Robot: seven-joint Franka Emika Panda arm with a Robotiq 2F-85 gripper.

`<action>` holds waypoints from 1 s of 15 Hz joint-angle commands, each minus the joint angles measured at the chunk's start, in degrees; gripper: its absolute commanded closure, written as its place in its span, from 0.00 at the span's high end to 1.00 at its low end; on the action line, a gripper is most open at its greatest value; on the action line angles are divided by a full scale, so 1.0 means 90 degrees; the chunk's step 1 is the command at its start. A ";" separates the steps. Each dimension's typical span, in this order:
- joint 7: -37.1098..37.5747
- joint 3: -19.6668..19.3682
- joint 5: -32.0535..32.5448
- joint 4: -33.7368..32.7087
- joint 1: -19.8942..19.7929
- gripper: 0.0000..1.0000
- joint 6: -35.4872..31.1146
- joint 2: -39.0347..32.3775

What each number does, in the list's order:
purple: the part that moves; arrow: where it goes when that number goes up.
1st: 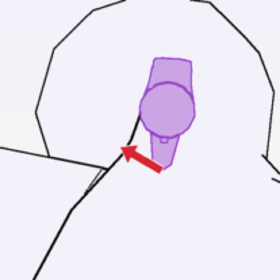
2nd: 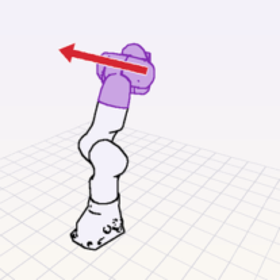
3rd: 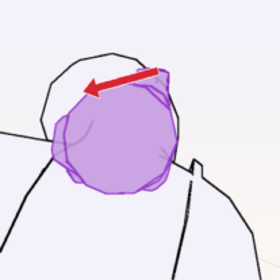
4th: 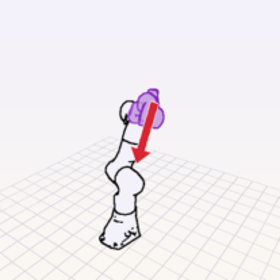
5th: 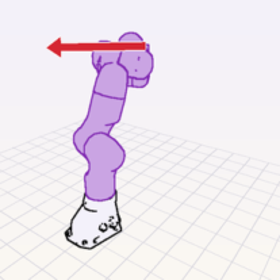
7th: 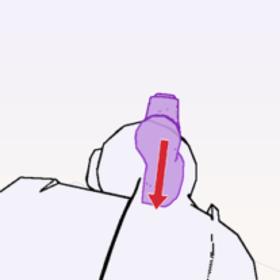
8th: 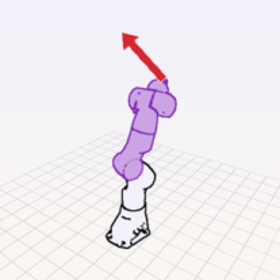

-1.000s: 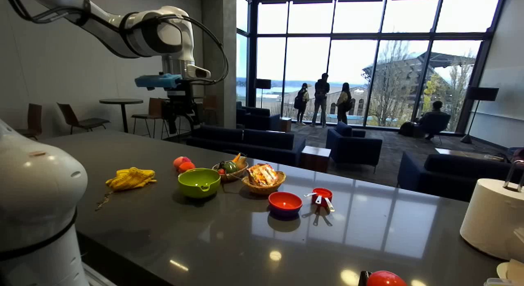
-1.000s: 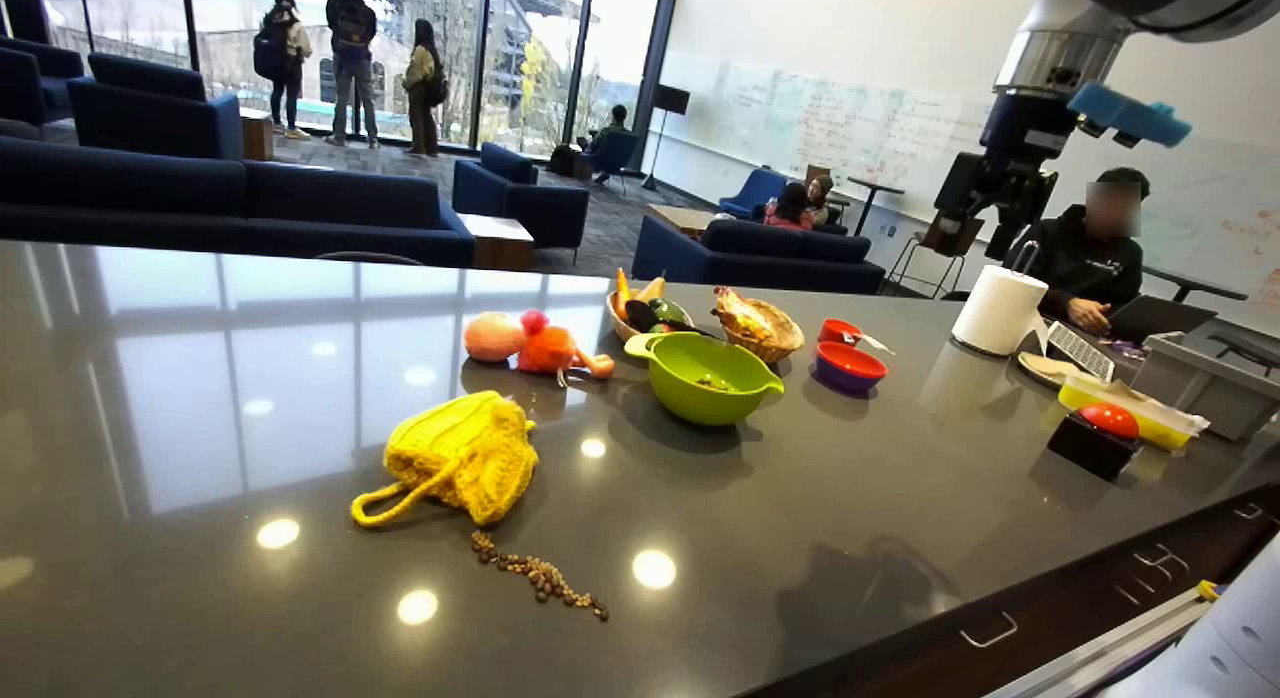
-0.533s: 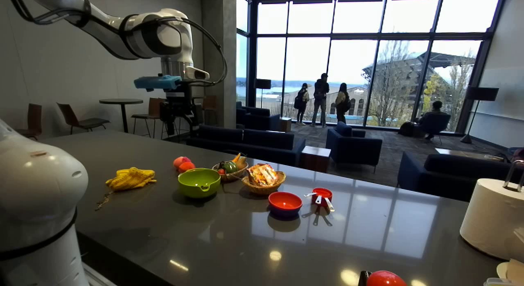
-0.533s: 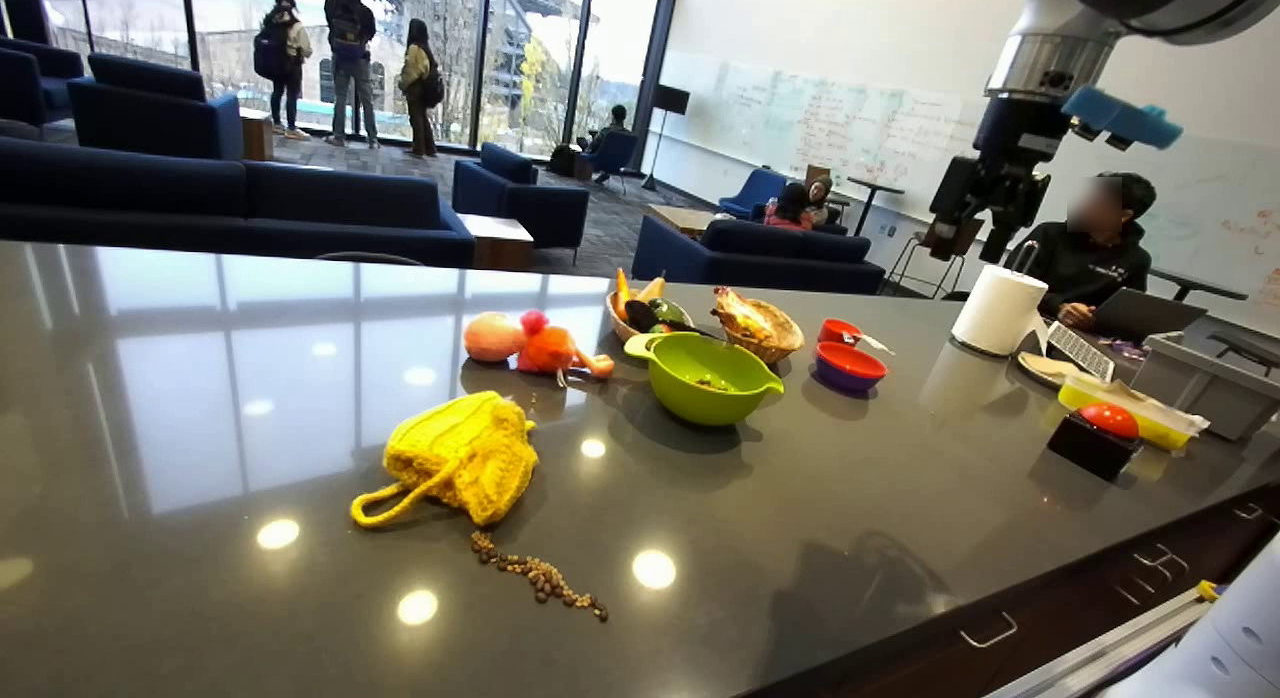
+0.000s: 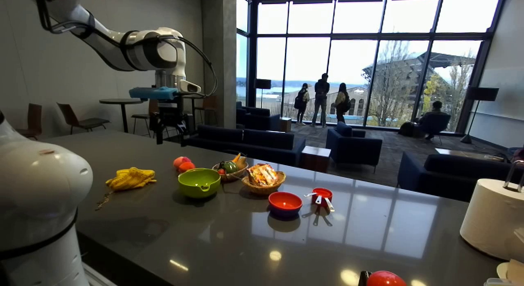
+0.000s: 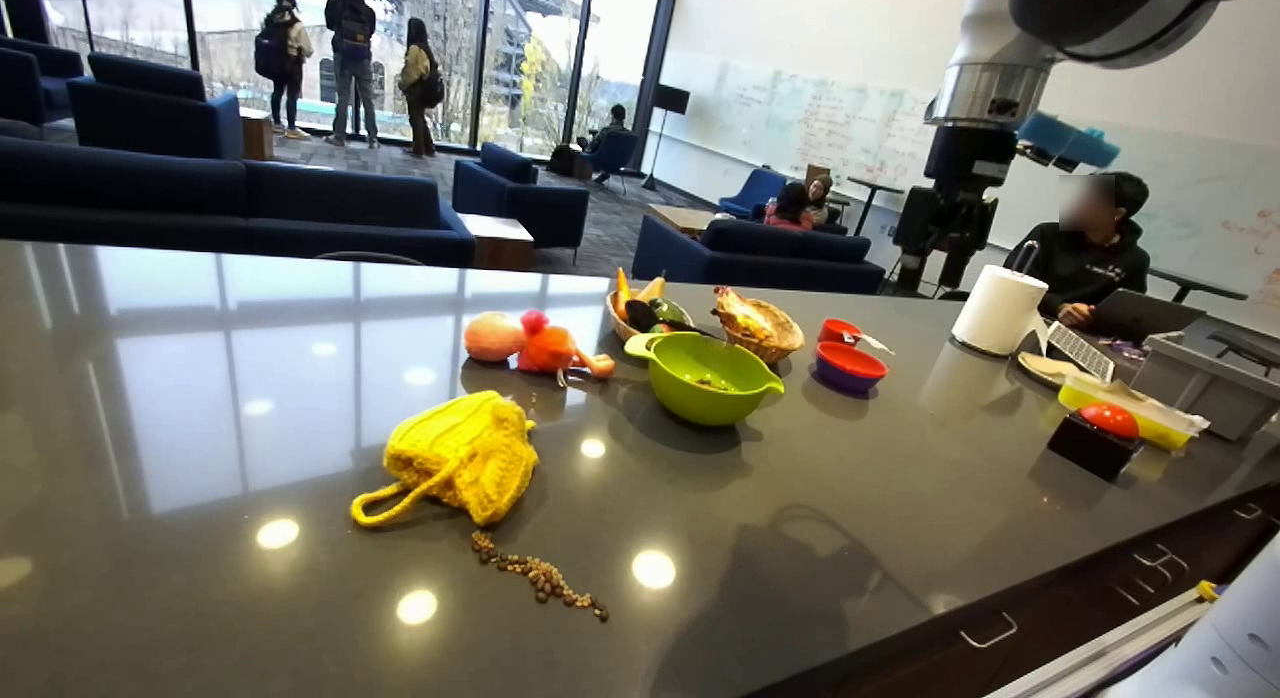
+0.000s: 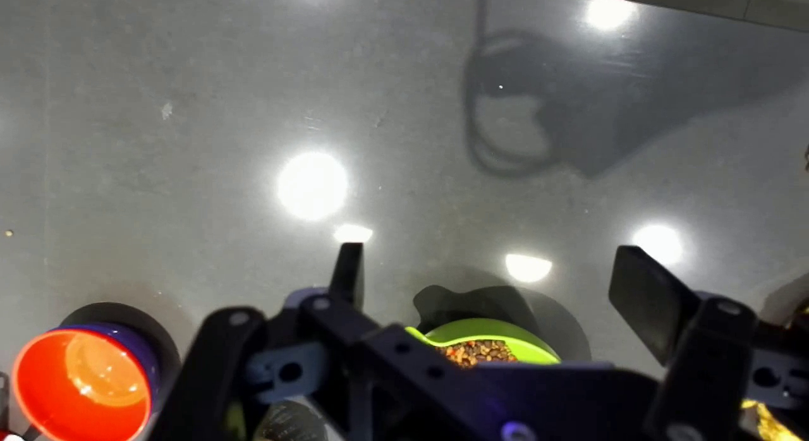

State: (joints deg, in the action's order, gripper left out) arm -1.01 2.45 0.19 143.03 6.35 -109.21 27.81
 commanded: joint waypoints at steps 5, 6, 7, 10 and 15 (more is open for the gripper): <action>-0.0736 0.0164 -0.0274 -0.0294 0.0334 1.00 -0.0190 -0.0737; -0.0834 0.0188 -0.0271 -0.0320 0.0366 1.00 -0.0237 -0.0816; -0.0949 0.0201 -0.0286 -0.0362 0.0401 1.00 -0.0257 -0.0888; -0.1260 0.0245 -0.0355 -0.0465 0.0490 1.00 -0.0450 -0.1159; -0.1638 0.0317 -0.0460 -0.0809 0.0542 1.00 -0.0911 -0.1795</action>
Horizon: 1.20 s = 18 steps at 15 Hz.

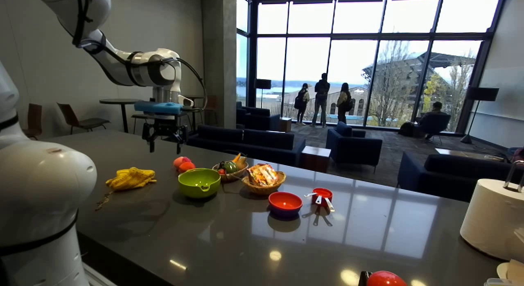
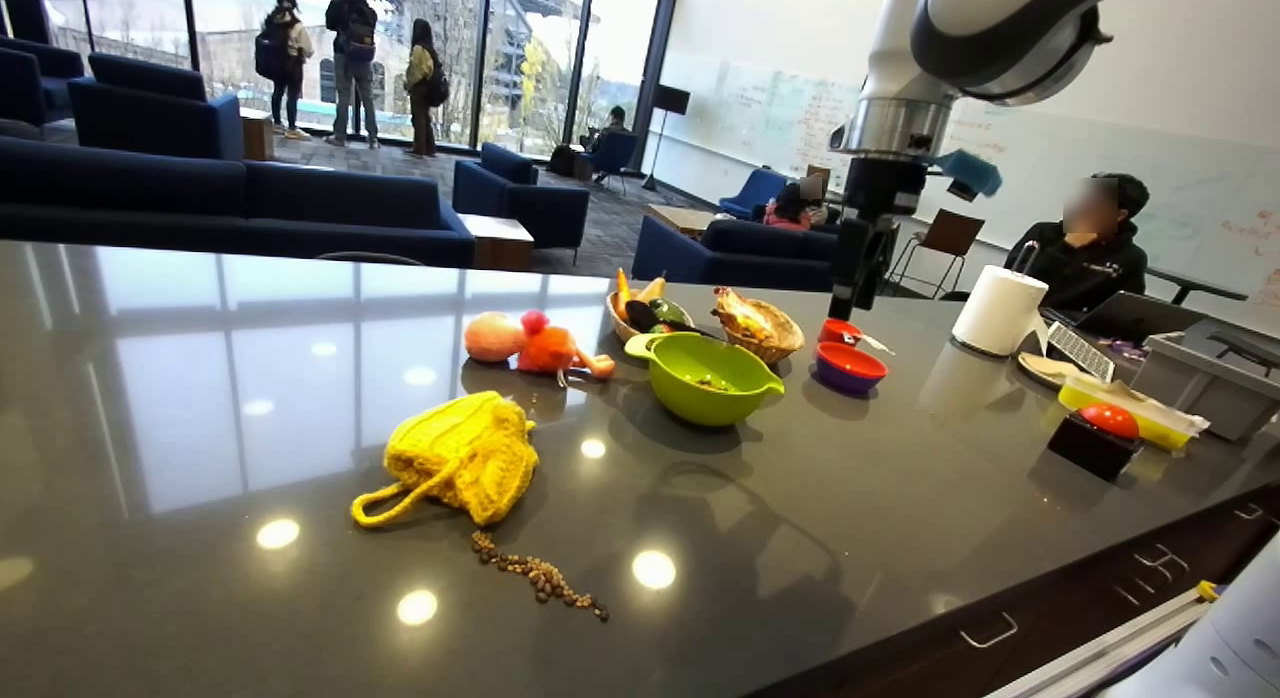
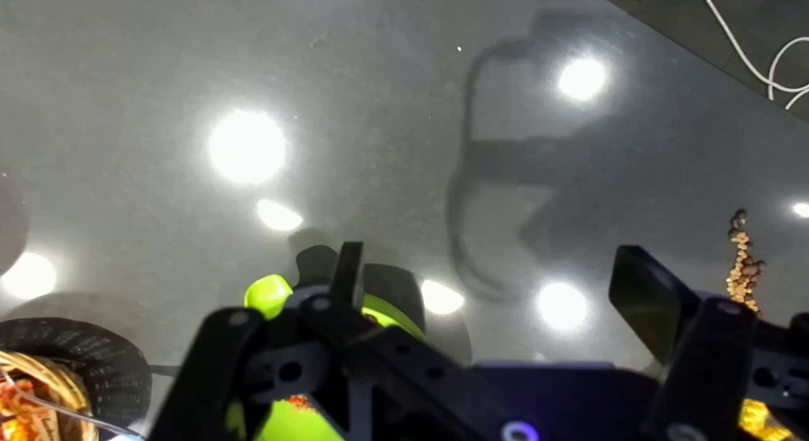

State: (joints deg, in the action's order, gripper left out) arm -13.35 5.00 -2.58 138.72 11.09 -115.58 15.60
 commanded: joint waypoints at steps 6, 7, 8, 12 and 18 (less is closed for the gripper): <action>-0.0115 0.0317 -0.0084 -0.1186 0.0024 1.00 -0.1056 -0.1725; -0.0077 0.0379 -0.0054 -0.1362 0.0025 1.00 -0.1185 -0.1970; -0.0061 0.0443 -0.0035 -0.1547 0.0030 1.00 -0.1294 -0.2224; 0.0043 0.0685 0.0014 -0.2307 0.0081 1.00 -0.1471 -0.3128; 0.0292 0.0955 0.0115 -0.3451 0.0339 1.00 -0.1339 -0.4304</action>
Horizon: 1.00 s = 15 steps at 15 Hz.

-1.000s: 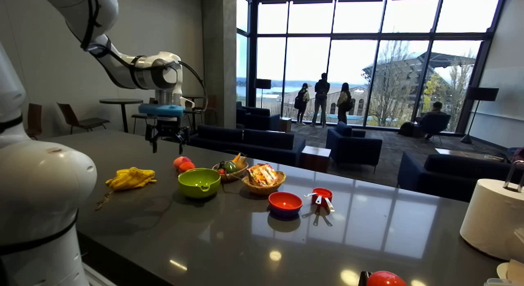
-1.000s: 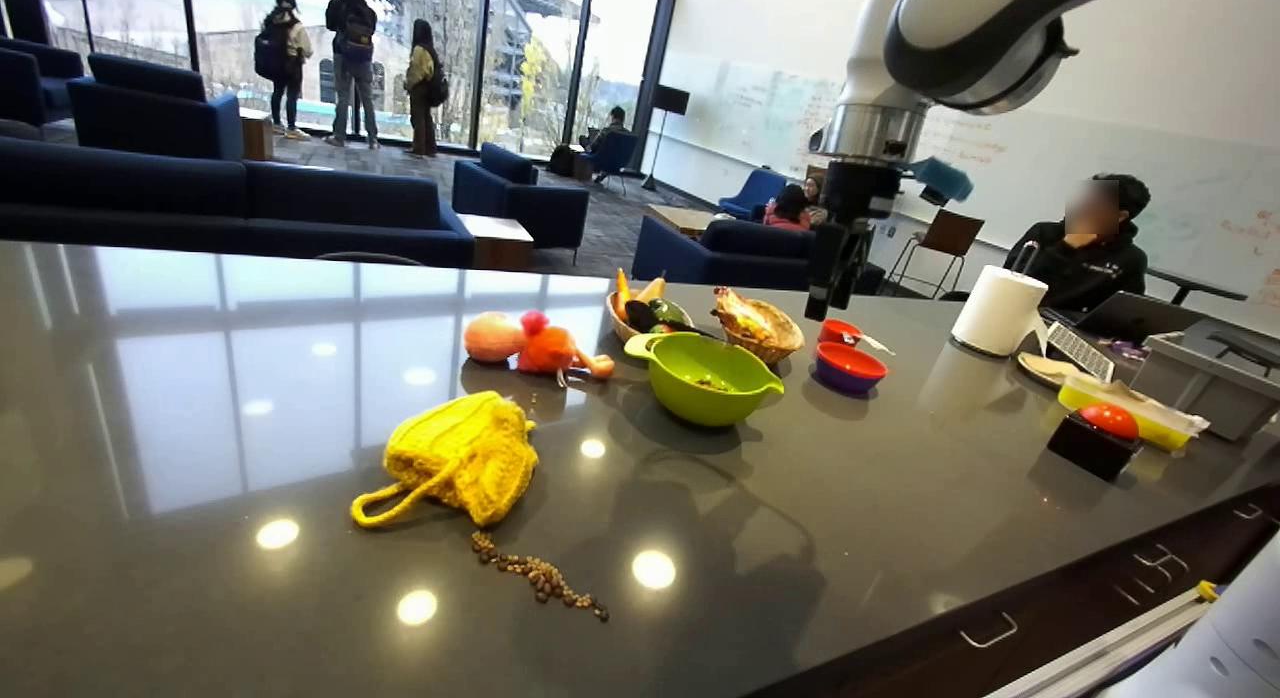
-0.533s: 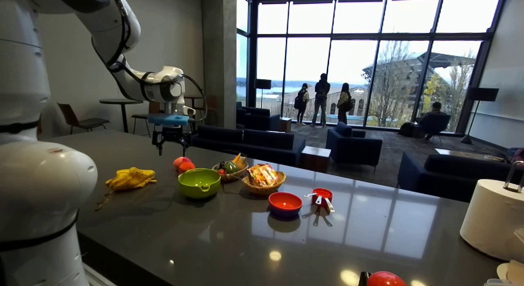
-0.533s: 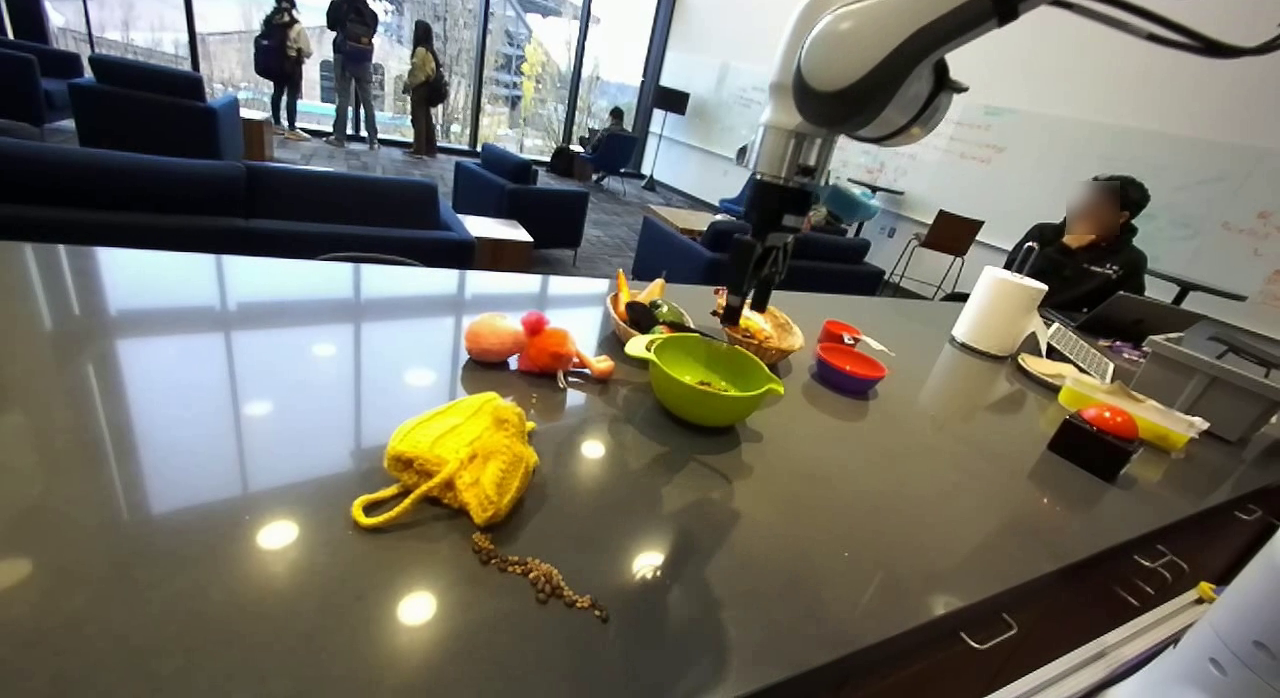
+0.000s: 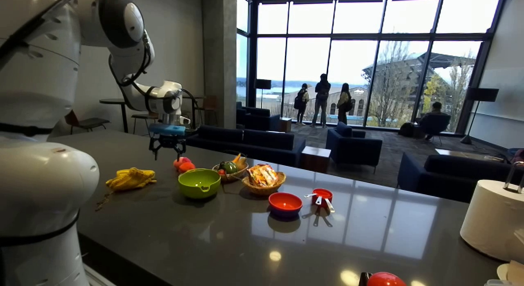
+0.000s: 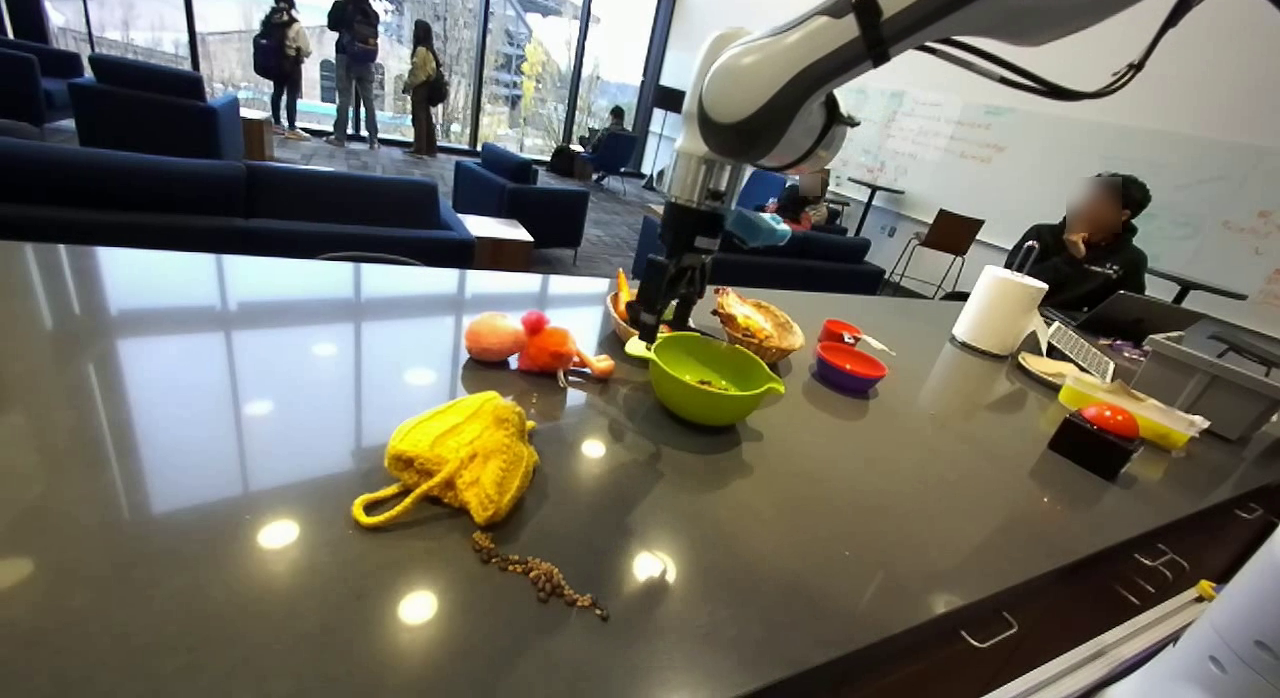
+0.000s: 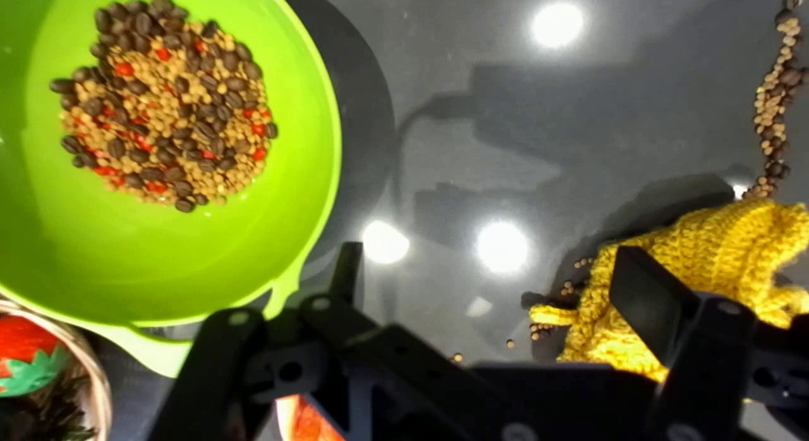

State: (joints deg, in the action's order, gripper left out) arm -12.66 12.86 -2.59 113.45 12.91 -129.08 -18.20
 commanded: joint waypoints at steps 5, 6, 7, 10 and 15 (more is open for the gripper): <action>0.0301 0.0238 0.0055 -0.1499 0.0418 1.00 0.0343 -0.1303; 0.0360 0.0260 0.0040 -0.1677 0.0481 1.00 0.0417 -0.1442; 0.0400 0.0285 0.0042 -0.1838 0.0547 1.00 0.0483 -0.1575; 0.0370 0.0401 -0.0013 -0.2239 0.0689 1.00 0.0668 -0.1857; 0.0327 0.0600 -0.0068 -0.2916 0.0932 1.00 0.0979 -0.2308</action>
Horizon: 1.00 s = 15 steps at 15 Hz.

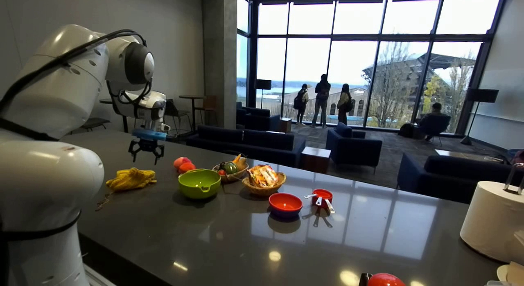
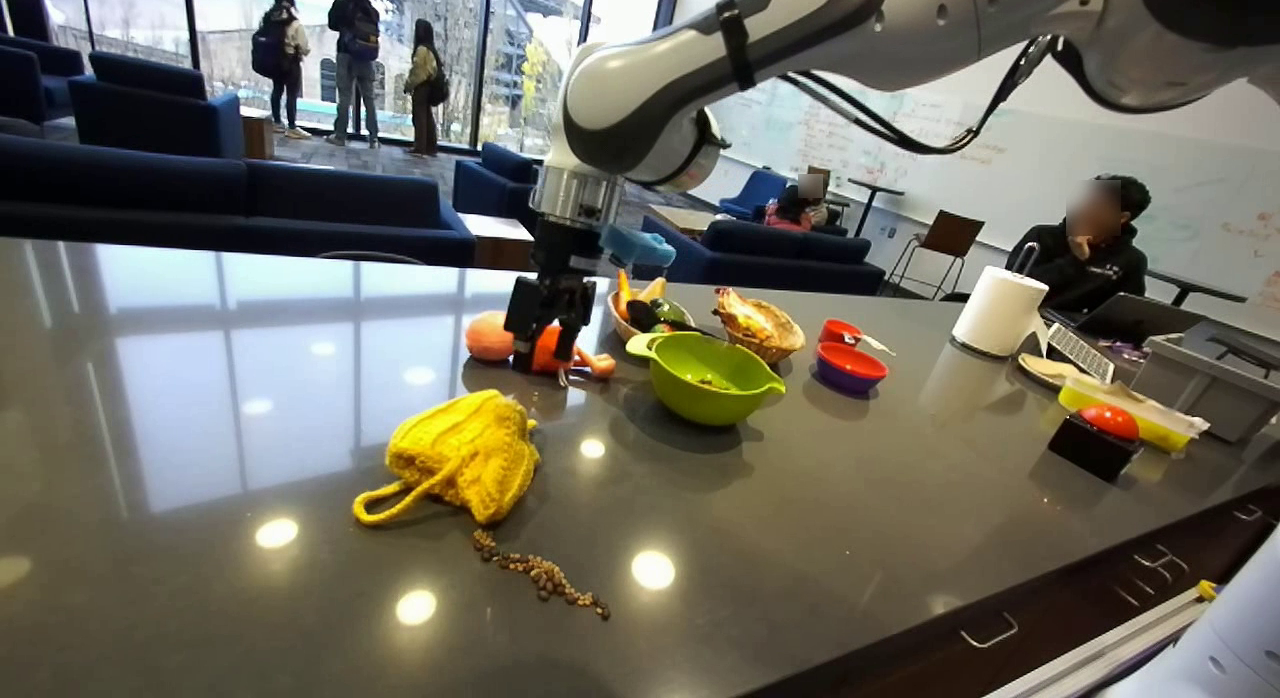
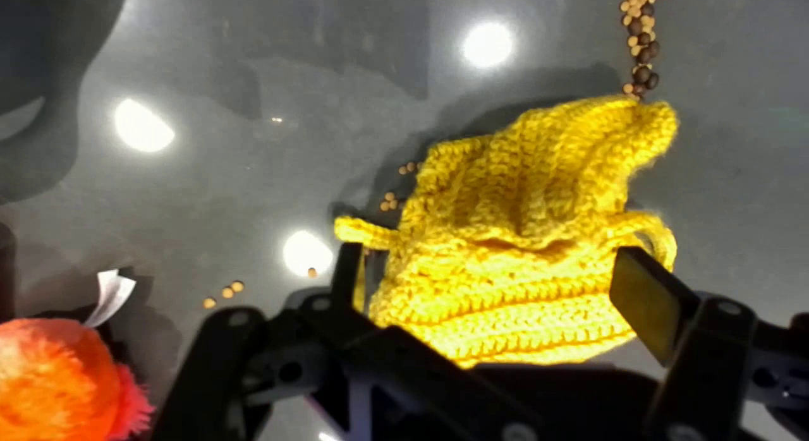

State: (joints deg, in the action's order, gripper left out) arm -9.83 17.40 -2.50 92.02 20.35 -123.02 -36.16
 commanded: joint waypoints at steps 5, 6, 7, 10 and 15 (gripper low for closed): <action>-0.0177 0.0295 -0.0172 -0.1017 0.0236 1.00 0.0455 -0.0693; -0.0284 0.0348 -0.0175 -0.1023 0.0237 1.00 0.0394 -0.0728; -0.0400 0.0390 -0.0149 -0.1015 0.0240 1.00 0.0324 -0.0747; -0.0738 0.0522 -0.0182 -0.0970 0.0192 1.00 0.0268 -0.0779; -0.1327 0.0625 -0.0173 -0.0755 0.0086 1.00 0.0082 -0.0735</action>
State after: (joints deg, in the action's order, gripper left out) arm -17.70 21.79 -2.70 84.12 22.55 -121.00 -42.88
